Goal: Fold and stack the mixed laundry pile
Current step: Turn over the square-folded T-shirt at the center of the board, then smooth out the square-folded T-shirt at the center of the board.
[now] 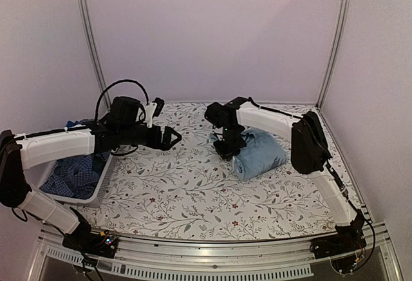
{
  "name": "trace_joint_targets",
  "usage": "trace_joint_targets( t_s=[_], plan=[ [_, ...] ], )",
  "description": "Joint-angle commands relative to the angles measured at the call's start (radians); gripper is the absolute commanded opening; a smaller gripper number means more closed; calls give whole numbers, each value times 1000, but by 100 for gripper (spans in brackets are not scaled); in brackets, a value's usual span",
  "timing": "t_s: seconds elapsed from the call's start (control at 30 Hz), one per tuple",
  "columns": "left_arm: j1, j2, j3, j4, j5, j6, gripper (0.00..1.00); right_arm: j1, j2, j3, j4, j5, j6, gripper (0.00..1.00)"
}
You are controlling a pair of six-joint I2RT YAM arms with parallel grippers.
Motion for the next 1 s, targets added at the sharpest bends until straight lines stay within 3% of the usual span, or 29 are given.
trace_joint_targets(
  t_s=[0.0,0.13,0.2,0.23,0.33,0.47,0.6,0.8,0.97],
  plan=[
    [70,-32,-50,32,70,-131,100,24,-8,34,136,-349,61,11],
    [130,-38,-59,53,126,-207,100,52,-109,-20,348,-614,44,64],
    [145,-35,-47,51,141,-217,100,37,-199,-82,464,-698,52,82],
    [146,-30,-36,46,146,-218,100,17,-270,-123,515,-739,62,86],
    [138,2,12,29,202,-207,100,-76,-438,-290,655,-857,107,86],
    [75,90,78,27,257,-201,100,-232,-592,-557,747,-855,131,80],
    [-33,250,175,39,299,-181,100,-336,-593,-693,706,-797,86,72],
    [-163,544,433,-46,382,-131,99,-358,-500,-767,716,-786,23,67],
    [-196,720,543,-37,478,-179,88,-358,-464,-874,765,-807,32,66]
  ],
)
